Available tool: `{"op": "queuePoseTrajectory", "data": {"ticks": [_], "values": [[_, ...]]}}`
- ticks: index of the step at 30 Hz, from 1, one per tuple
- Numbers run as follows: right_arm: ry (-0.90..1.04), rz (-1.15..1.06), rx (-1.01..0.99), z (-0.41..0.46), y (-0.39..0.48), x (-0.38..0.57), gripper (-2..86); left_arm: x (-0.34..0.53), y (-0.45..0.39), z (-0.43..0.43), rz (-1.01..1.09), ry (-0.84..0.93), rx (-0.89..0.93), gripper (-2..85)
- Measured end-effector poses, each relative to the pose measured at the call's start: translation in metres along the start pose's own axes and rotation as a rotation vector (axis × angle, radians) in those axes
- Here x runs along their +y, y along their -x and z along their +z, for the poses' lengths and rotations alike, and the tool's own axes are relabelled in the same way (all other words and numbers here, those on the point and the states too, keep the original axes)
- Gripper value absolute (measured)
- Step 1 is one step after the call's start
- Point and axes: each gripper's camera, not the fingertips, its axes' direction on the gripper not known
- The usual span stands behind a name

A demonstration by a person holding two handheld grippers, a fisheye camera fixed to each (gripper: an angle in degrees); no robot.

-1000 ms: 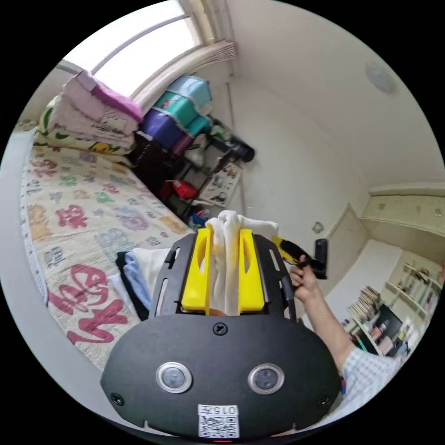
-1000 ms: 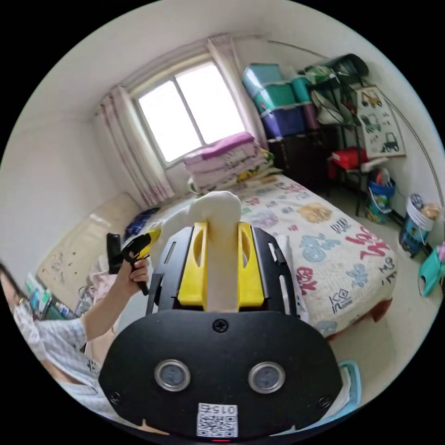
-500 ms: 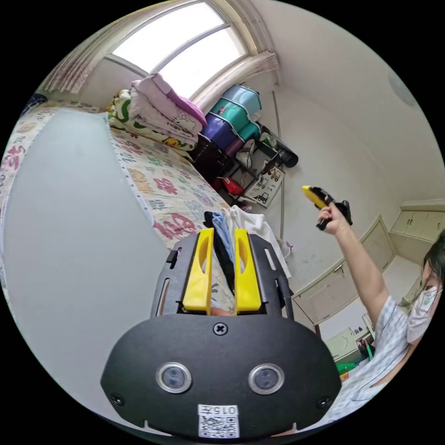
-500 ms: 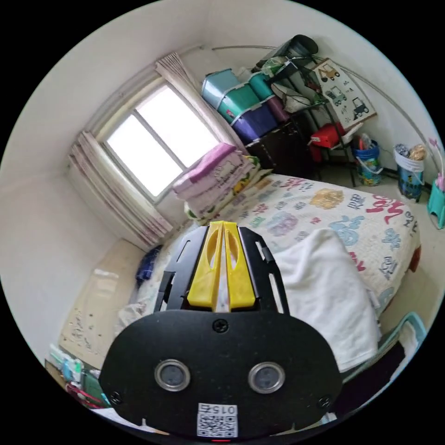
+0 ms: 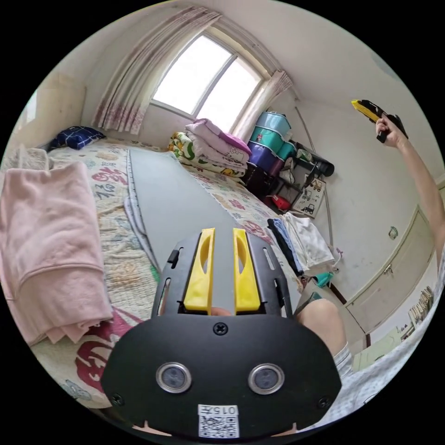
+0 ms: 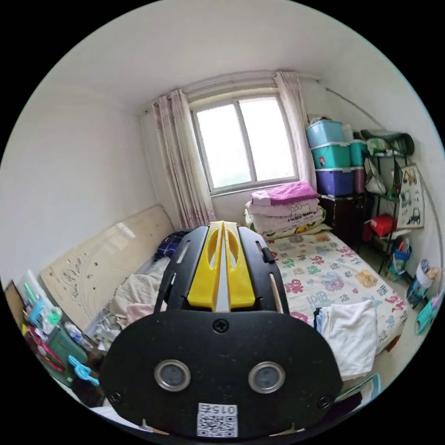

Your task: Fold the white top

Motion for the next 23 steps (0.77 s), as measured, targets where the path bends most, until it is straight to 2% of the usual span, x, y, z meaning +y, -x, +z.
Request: {"op": "queuePoseTrajectory", "data": {"ticks": [4,6,8,16,19,23], "values": [[-0.043,-0.275,0.170,0.058,0.077,0.117,-0.5,0.011,0.037,-0.069,-0.012,-0.097,-0.222,8.1],[-0.049,-0.337,0.179,0.089,0.097,0.173,-0.5,0.017,0.061,-0.099,-0.128,-0.171,-0.304,10.2],[0.018,-0.395,0.080,0.139,0.113,0.248,-0.1,0.018,0.088,-0.139,-0.253,-0.280,-0.350,12.8],[0.386,-0.559,-0.306,0.305,0.139,0.527,4.9,0.034,0.175,-0.250,-0.552,-0.407,-0.533,15.1],[0.522,-0.565,-0.404,0.357,0.131,0.630,5.1,0.042,0.207,-0.268,-0.635,-0.366,-0.616,15.2],[0.671,-0.577,-0.481,0.409,0.104,0.748,5.5,0.045,0.228,-0.276,-0.649,-0.330,-0.607,13.9]]}}
